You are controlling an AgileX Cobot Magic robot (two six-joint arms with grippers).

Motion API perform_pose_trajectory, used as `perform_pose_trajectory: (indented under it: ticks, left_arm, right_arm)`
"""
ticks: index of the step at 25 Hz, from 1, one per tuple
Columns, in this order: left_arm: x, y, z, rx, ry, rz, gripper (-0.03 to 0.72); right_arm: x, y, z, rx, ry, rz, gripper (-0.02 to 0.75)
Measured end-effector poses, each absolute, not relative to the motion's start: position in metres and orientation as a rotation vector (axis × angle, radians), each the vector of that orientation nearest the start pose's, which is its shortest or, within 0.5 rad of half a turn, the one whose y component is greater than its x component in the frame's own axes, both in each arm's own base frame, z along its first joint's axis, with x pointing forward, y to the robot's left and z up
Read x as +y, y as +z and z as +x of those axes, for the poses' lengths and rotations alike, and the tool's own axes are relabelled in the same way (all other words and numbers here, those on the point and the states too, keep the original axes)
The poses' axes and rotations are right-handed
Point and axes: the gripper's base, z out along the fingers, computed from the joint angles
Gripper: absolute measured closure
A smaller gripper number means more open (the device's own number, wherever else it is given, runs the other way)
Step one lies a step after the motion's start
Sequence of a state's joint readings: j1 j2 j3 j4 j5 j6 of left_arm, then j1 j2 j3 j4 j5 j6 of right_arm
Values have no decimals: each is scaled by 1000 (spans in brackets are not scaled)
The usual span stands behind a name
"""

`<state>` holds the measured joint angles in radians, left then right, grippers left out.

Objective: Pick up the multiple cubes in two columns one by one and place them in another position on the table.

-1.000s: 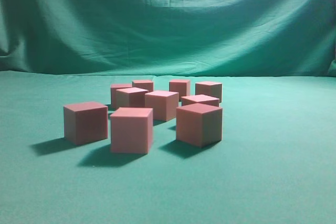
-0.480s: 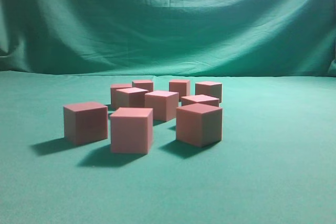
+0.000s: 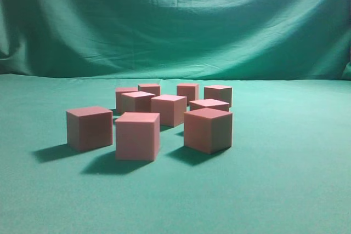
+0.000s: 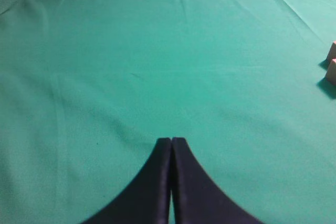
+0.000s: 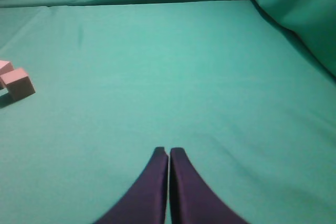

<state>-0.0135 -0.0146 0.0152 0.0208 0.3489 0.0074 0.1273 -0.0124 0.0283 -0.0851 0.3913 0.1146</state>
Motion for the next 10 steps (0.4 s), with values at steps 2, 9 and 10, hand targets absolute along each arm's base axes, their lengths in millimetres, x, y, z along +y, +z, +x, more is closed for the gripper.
perform_pose_trajectory:
  ticks: [2,9,10]
  left_arm:
    - [0,177,53,1833,16,32,688]
    - [0,177,53,1833,16,32,688]
    - [0,177,53,1833,16,32,688]
  right_arm:
    - [4,169,52,1889,82,-64,738]
    - [4,169,52,1889,82,-64,738]
    - [4,169,52,1889,82,-64,738]
